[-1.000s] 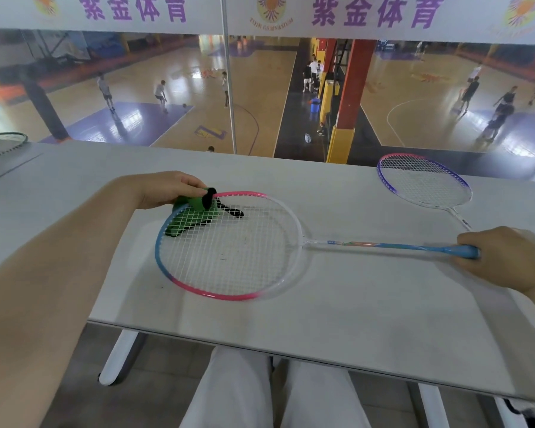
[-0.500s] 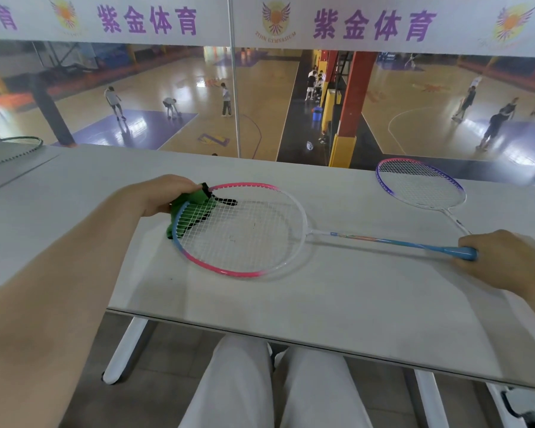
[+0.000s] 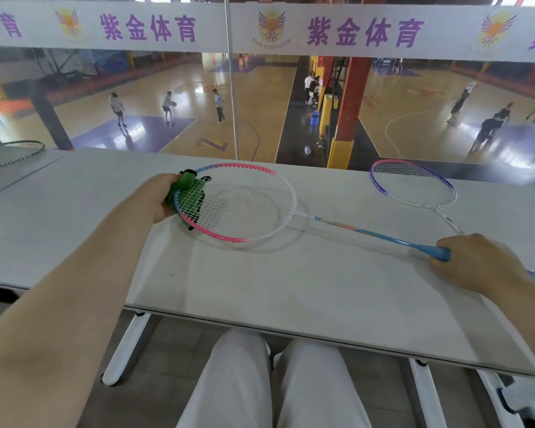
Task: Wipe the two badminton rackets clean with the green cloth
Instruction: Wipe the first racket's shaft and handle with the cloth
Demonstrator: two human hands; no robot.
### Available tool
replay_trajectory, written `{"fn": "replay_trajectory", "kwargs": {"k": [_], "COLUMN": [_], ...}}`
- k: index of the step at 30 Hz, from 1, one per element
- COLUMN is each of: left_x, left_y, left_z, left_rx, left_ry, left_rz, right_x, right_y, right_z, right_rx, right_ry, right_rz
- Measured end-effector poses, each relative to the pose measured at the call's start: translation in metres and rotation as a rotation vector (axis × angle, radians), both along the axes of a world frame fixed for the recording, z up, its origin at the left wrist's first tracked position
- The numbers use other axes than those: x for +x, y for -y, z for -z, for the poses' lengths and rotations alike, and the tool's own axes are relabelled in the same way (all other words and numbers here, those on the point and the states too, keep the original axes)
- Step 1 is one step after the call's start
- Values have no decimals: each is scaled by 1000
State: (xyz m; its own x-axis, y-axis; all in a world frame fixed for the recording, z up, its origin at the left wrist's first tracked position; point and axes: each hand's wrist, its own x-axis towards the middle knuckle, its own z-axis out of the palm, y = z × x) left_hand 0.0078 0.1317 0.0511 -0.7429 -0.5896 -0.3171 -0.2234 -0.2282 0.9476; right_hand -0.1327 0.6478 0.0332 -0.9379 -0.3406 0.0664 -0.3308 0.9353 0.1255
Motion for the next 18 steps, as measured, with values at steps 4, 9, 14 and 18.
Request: {"fn": "replay_trajectory", "kwargs": {"k": [4,9,14,18], "left_x": [8,16,14,6], "left_y": [-15,-41,-71,-93], "left_z": [8,12,5,7], "left_rx": [160,316,384,414], "left_ry": [-84,-168,-332,-398], "left_rz": [-105,-192,-160,-129], "right_x": [9,14,18,31], "right_y": [8,12,23,37], "right_z": [3,9,6,4], "right_rx": [33,-6,-57,-64], "right_ry": [-10,-17,-8,-22], "right_rz": [0,9,17,12]}}
